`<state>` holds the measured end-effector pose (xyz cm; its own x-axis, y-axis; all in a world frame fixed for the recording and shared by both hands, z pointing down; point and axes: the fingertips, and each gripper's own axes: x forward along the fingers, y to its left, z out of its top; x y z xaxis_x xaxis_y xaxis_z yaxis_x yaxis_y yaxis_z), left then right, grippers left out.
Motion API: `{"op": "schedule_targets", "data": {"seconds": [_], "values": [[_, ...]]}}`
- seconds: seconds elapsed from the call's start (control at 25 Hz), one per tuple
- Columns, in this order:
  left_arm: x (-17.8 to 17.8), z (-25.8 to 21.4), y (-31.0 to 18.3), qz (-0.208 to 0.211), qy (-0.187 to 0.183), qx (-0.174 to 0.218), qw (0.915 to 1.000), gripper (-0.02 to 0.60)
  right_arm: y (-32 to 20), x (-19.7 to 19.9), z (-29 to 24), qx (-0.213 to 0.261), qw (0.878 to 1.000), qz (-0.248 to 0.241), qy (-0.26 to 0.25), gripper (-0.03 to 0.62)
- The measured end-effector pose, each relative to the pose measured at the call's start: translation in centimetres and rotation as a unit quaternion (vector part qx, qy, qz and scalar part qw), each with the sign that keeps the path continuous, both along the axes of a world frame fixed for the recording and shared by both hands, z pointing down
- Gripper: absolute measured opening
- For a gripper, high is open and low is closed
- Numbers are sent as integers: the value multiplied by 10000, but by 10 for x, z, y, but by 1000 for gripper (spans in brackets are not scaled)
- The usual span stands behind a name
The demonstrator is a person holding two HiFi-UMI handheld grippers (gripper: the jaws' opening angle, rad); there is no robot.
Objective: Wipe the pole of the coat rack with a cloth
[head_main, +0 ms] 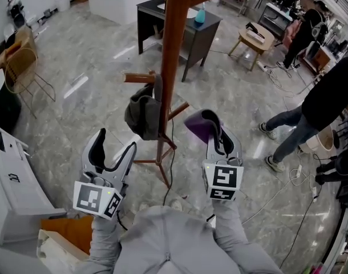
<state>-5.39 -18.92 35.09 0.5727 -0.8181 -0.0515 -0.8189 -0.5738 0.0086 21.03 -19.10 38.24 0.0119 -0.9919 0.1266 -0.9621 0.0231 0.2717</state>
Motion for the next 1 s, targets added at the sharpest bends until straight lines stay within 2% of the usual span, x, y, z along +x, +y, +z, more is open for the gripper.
{"op": "schedule_targets", "data": {"seconds": [0.24,1.0], "values": [[0,-8,-4,19,-30,125,9999,383,5,10,-18,293,9984,115,-467,51],[-5,-16,-14,46,-27,270,9996,383,16,19,-41,839,9917,217,-955,51]]}}
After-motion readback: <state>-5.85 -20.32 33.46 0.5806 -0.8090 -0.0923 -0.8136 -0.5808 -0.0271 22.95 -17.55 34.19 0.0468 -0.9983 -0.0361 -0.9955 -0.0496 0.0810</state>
